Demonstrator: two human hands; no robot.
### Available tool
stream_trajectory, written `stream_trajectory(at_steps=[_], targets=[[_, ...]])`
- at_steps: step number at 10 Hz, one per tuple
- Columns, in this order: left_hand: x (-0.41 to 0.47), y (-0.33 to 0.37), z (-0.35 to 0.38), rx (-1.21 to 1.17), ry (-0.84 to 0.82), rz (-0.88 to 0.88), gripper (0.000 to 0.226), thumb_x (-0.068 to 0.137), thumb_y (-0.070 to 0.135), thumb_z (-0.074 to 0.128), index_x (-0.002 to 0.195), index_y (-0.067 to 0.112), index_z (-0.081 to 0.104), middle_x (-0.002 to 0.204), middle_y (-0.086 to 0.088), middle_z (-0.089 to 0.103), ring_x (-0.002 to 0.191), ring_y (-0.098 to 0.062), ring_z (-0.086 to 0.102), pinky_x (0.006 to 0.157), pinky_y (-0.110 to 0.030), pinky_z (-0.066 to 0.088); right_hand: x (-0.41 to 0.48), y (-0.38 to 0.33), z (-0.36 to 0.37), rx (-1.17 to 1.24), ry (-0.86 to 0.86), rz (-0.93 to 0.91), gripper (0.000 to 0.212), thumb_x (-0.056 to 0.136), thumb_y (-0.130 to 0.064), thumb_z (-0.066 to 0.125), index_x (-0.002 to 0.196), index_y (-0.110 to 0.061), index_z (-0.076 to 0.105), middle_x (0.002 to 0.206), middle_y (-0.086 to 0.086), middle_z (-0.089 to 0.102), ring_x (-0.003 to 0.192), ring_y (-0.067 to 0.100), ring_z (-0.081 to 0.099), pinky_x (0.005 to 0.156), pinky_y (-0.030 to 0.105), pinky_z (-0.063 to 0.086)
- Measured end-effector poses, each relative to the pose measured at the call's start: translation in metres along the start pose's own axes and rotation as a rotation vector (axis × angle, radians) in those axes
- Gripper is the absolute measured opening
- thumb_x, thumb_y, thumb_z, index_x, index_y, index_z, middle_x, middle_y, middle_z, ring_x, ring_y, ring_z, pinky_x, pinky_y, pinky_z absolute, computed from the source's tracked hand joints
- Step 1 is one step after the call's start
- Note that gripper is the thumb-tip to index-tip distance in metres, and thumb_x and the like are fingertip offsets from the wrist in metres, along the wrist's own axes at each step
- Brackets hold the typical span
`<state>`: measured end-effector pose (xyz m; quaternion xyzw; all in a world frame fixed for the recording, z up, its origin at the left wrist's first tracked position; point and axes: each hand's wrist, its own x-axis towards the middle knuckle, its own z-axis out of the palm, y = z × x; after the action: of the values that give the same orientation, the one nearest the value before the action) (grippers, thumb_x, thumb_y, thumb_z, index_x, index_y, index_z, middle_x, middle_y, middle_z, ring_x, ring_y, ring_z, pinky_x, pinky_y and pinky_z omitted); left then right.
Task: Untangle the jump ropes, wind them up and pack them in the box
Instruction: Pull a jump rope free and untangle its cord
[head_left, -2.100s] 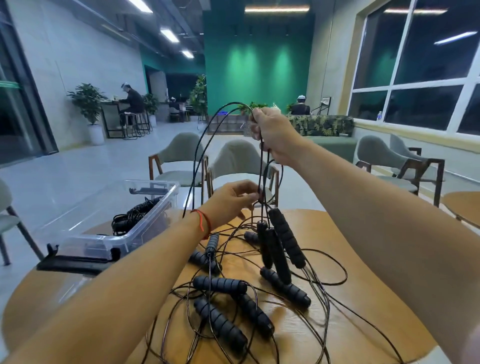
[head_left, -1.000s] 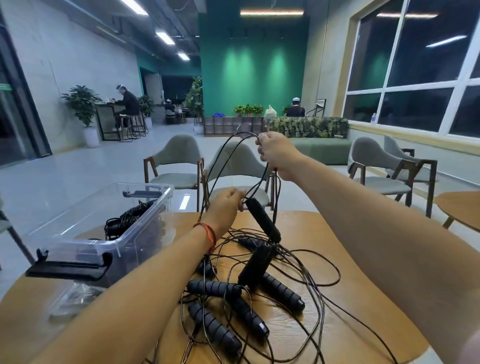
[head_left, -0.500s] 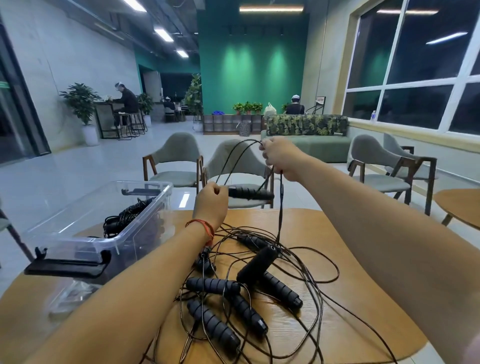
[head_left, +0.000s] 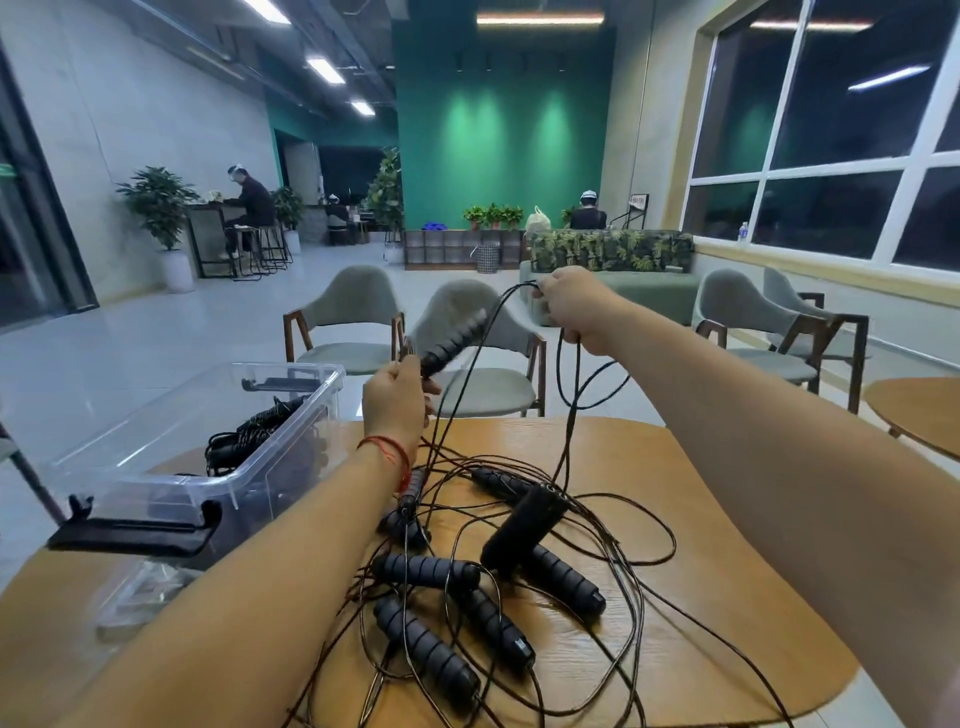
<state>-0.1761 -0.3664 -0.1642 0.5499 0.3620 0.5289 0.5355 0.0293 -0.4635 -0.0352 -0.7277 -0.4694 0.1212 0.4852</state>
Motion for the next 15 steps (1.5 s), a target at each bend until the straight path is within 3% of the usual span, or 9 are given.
stream_trajectory(at_steps=[2,4,5,6,7,8,10,12,15], targets=[[-0.003,-0.011,-0.001,0.608,-0.128,0.378,0.028,0.095,0.034,0.062,0.078,0.012,0.064,0.074,-0.011,0.065,0.075,-0.027,0.067,0.069,-0.043,0.06,0.017,-0.013,0.008,0.285,-0.035,0.064,0.032,0.115,-0.019,0.035,0.089,-0.018,0.055,0.074,0.0,0.047,0.054,0.01,0.042,0.037,0.02,0.023],[-0.018,-0.011,0.002,0.835,-0.359,0.656,0.025,0.097,0.028,0.067,0.074,0.019,0.061,0.068,0.001,0.059,0.068,-0.016,0.062,0.07,-0.043,0.061,0.014,-0.025,0.011,0.303,-0.024,0.065,0.033,0.115,-0.029,0.038,0.088,-0.019,0.054,0.068,-0.002,0.042,0.051,0.01,0.036,0.036,0.021,0.021],[-0.02,-0.002,0.001,0.626,-0.135,0.683,0.025,0.105,0.031,0.057,0.084,0.017,0.06,0.071,0.0,0.059,0.068,-0.014,0.064,0.064,-0.039,0.06,0.012,-0.027,0.011,0.192,-0.01,0.047,0.024,0.112,-0.031,0.05,0.093,-0.017,0.057,0.071,0.001,0.041,0.057,0.015,0.037,0.042,0.024,0.024],[-0.017,0.013,-0.002,0.306,0.158,0.494,0.035,0.112,0.04,0.044,0.092,0.013,0.055,0.078,-0.001,0.06,0.068,0.0,0.06,0.06,-0.017,0.049,0.008,-0.028,0.009,0.161,-0.017,0.059,0.021,0.112,-0.024,0.05,0.094,-0.019,0.061,0.074,0.001,0.044,0.06,0.016,0.04,0.045,0.025,0.024],[-0.018,0.014,-0.007,0.197,0.244,0.564,0.034,0.113,0.041,0.04,0.094,0.014,0.05,0.08,-0.001,0.059,0.067,-0.008,0.056,0.062,-0.019,0.049,0.006,-0.029,0.009,0.174,0.004,0.077,0.02,0.112,-0.021,0.046,0.102,-0.017,0.063,0.074,0.001,0.047,0.058,0.014,0.042,0.044,0.024,0.023],[-0.019,0.013,-0.012,0.079,0.294,0.495,0.036,0.112,0.05,0.035,0.098,0.02,0.048,0.082,-0.005,0.061,0.068,-0.033,0.063,0.057,-0.043,0.06,0.01,-0.026,0.009,0.168,0.015,0.079,0.023,0.112,-0.02,0.045,0.103,-0.019,0.065,0.076,0.002,0.05,0.058,0.015,0.042,0.044,0.025,0.025],[-0.022,0.037,-0.011,-0.351,0.336,0.255,0.032,0.115,0.037,0.031,0.12,0.012,0.049,0.113,-0.009,0.066,0.089,-0.016,0.077,0.064,-0.032,0.064,0.008,-0.022,0.014,0.154,-0.012,0.106,0.021,0.111,-0.024,0.047,0.1,-0.02,0.064,0.079,0.005,0.051,0.058,0.017,0.04,0.047,0.029,0.024],[-0.028,0.032,-0.013,-0.037,0.161,0.527,0.028,0.115,0.032,0.036,0.11,0.009,0.052,0.086,0.008,0.068,0.071,-0.017,0.072,0.053,-0.033,0.062,0.002,-0.025,0.016,0.142,-0.041,0.104,0.025,0.113,-0.02,0.043,0.098,-0.021,0.062,0.078,0.002,0.049,0.056,0.013,0.041,0.044,0.025,0.025],[-0.033,-0.008,-0.019,0.307,-0.011,0.73,0.021,0.112,0.028,0.043,0.095,0.018,0.048,0.083,0.008,0.062,0.062,-0.011,0.066,0.052,-0.02,0.053,0.002,-0.03,0.012,0.168,-0.035,0.082,0.024,0.113,-0.022,0.044,0.098,-0.02,0.063,0.08,0.004,0.051,0.058,0.013,0.043,0.042,0.024,0.027]])
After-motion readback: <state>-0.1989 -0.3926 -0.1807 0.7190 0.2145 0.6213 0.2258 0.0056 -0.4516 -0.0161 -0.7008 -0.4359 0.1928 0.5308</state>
